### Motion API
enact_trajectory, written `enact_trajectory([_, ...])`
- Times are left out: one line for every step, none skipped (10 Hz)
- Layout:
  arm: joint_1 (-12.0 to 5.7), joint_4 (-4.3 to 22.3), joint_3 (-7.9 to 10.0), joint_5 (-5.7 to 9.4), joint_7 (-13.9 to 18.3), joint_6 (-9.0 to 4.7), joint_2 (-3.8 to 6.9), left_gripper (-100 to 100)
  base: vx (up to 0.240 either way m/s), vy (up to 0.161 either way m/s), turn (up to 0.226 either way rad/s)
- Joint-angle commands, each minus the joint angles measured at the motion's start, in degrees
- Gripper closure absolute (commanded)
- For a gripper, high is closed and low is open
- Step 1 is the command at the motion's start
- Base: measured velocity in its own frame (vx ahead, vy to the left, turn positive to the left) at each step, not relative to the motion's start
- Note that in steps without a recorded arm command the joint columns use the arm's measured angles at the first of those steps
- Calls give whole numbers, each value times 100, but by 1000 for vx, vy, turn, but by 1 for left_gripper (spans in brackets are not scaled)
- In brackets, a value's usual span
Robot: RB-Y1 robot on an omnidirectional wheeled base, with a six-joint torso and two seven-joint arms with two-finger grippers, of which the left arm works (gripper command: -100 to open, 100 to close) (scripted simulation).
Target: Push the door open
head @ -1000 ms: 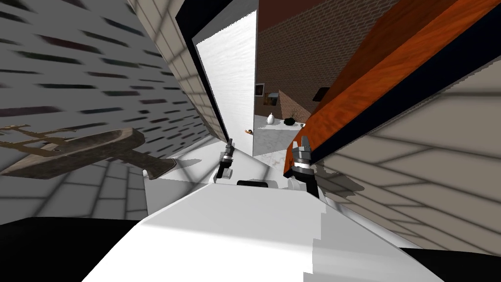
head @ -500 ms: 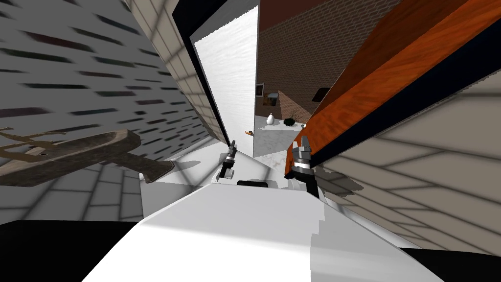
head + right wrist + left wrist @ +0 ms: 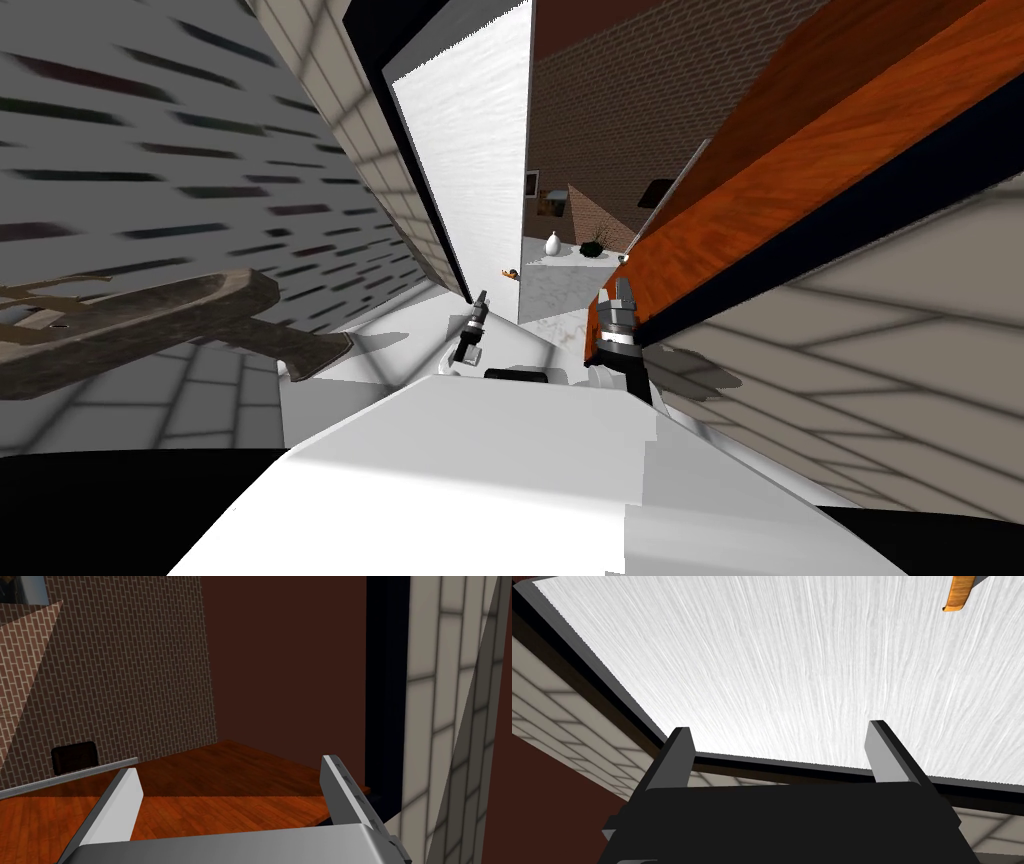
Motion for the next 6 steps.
enact_trajectory([-71,246,-67,-23,61,-64,0,-100,100,67,-28])
enact_trajectory([-143,431,-100,-34,96,-109,-3,-100,101,56,-25])
enact_trajectory([-213,583,-132,-45,130,-153,-7,-100,105,63,-18])
enact_trajectory([-284,797,-164,-55,163,-197,-11,-100,102,58,-29])
enact_trajectory([-355,981,-196,-66,197,-241,-15,-100,96,54,-23])
enact_trajectory([-425,1162,-227,-77,231,-285,-19,-100,93,54,-23])
